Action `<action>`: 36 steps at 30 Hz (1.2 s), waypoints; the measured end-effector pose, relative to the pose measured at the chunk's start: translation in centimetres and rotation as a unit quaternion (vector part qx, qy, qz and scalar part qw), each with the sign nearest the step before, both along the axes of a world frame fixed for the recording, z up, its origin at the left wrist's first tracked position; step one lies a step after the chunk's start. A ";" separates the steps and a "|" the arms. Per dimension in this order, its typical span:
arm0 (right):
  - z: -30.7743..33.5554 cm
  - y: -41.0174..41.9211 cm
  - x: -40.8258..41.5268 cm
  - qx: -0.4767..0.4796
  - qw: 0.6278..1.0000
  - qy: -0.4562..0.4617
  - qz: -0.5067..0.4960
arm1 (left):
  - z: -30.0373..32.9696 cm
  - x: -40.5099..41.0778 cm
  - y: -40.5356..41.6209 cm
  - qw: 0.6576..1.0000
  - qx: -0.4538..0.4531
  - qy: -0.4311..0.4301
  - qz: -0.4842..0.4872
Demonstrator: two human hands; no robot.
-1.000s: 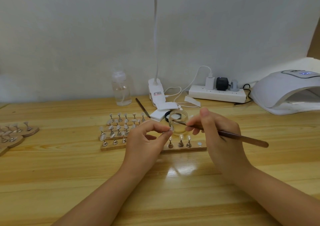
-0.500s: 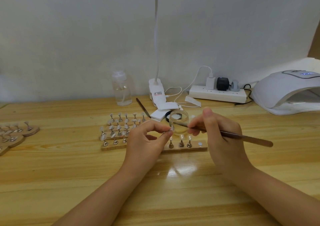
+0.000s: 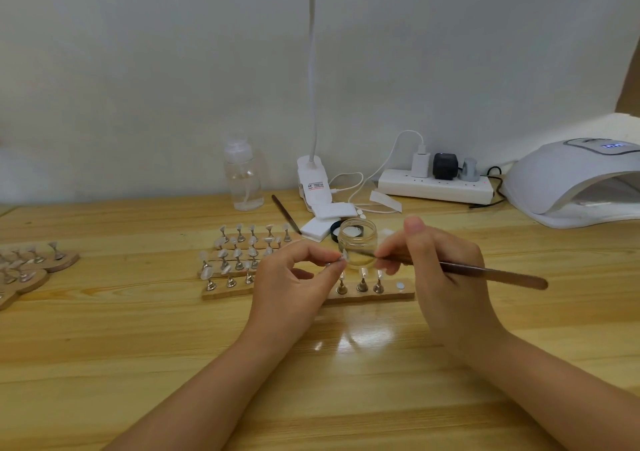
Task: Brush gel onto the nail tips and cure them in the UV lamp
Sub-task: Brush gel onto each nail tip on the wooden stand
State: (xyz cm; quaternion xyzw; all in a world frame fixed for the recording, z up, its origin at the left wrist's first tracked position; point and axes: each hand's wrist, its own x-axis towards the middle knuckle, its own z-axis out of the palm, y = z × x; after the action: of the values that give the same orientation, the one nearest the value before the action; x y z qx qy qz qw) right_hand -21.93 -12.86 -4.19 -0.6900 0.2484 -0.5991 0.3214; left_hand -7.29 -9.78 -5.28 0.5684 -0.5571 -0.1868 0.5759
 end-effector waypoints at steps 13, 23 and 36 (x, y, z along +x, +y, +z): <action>0.0 0.2 0.0 0.034 0.999 0.001 0.011 | -0.1 0.0 -0.1 1.000 -0.012 0.001 -0.007; -0.1 -0.1 0.0 -0.018 1.000 0.008 -0.024 | -0.2 0.2 -0.2 0.998 -0.056 -0.009 -0.022; 0.0 0.0 0.0 -0.009 1.000 0.012 -0.005 | -0.6 0.4 -0.5 0.997 -0.068 -0.021 -0.028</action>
State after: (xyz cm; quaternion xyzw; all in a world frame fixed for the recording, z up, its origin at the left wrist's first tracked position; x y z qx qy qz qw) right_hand -21.92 -12.82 -4.17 -0.6987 0.2506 -0.5945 0.3091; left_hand -6.94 -10.29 -5.88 0.5161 -0.5959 -0.1530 0.5959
